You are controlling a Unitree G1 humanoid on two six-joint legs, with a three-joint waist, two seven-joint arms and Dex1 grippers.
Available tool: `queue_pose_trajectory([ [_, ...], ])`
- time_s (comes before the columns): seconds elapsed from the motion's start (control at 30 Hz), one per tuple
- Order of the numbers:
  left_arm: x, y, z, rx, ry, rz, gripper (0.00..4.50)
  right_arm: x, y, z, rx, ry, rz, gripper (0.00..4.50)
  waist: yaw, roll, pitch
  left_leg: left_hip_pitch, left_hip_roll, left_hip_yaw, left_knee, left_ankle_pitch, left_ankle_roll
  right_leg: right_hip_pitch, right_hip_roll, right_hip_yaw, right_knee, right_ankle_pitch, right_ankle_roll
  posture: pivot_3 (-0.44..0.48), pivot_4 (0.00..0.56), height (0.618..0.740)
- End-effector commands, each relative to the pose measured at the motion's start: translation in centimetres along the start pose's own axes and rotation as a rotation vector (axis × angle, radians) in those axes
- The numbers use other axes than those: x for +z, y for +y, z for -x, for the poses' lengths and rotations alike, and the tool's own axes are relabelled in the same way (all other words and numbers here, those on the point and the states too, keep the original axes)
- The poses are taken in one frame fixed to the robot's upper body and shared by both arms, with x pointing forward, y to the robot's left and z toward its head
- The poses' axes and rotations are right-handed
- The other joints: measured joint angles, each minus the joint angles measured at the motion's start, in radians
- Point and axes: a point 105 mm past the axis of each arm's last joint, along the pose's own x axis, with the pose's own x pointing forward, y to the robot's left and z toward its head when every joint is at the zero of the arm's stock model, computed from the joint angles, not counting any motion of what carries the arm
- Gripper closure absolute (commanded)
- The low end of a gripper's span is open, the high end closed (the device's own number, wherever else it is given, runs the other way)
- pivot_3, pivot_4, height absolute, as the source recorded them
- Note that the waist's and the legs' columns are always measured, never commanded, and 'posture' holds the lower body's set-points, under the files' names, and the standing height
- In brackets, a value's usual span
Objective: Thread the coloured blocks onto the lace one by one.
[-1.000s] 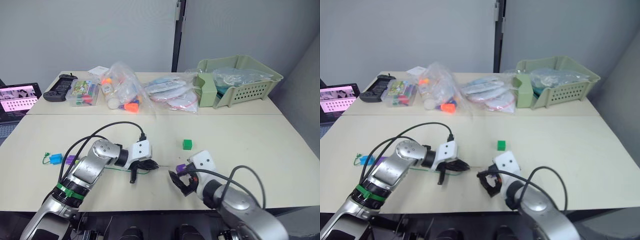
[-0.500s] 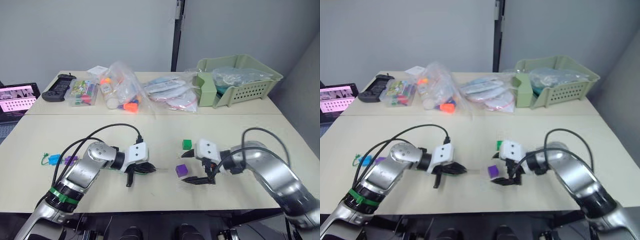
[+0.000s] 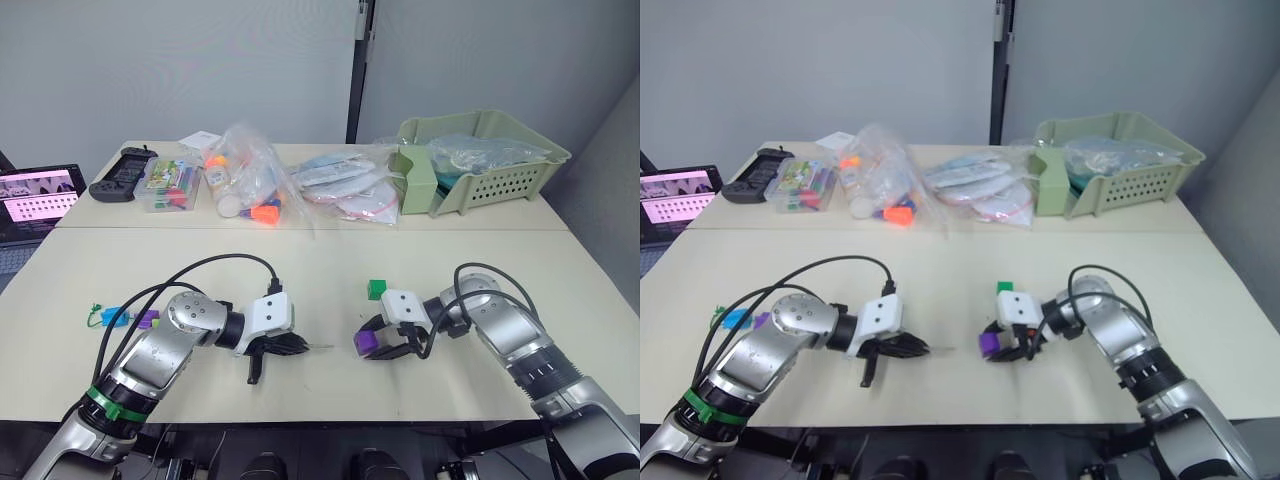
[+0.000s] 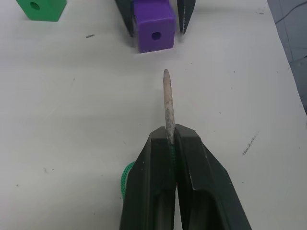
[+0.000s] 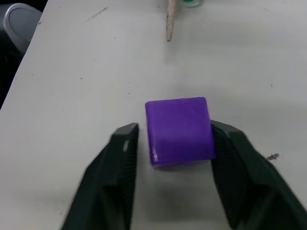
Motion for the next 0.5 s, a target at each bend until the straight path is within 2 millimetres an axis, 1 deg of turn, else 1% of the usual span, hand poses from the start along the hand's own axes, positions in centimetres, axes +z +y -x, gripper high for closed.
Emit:
queue_pose_trajectory([
  [0.03,1.2,0.3,0.3,0.030,-0.034,-0.043,4.50,1.2,-0.4,0.4,-0.051,-0.026,0.011,3.33,0.000,0.000,0.000,0.000,0.000,0.000,0.000,0.000,0.000,0.000,0.000,0.000,0.000,0.000,0.000,0.000,0.150,0.740],
  [0.17,1.3,0.6,-0.1,0.050,-0.016,-0.054,4.50,1.9,0.1,-0.2,-0.084,-0.038,-0.023,3.32,0.001,0.000,0.000,0.000,0.000,-0.002,0.000,0.000,0.000,0.000,0.000,0.000,0.001,0.000,0.000,0.000,0.150,0.740],
  [0.37,1.5,0.4,-1.3,0.053,0.001,-0.040,4.50,2.0,0.1,-0.9,-0.139,-0.008,-0.061,3.32,0.002,0.000,0.000,0.000,-0.001,-0.002,0.000,0.000,0.000,0.000,0.000,0.000,0.001,0.000,0.000,0.000,0.150,0.740],
  [0.5,1.4,0.2,-1.8,0.048,0.022,-0.033,4.50,2.0,0.0,-1.1,-0.171,0.005,-0.090,3.32,0.002,0.000,0.000,0.000,-0.001,-0.001,0.000,0.000,0.000,0.000,0.000,0.000,0.001,0.000,0.000,0.000,0.150,0.740],
])
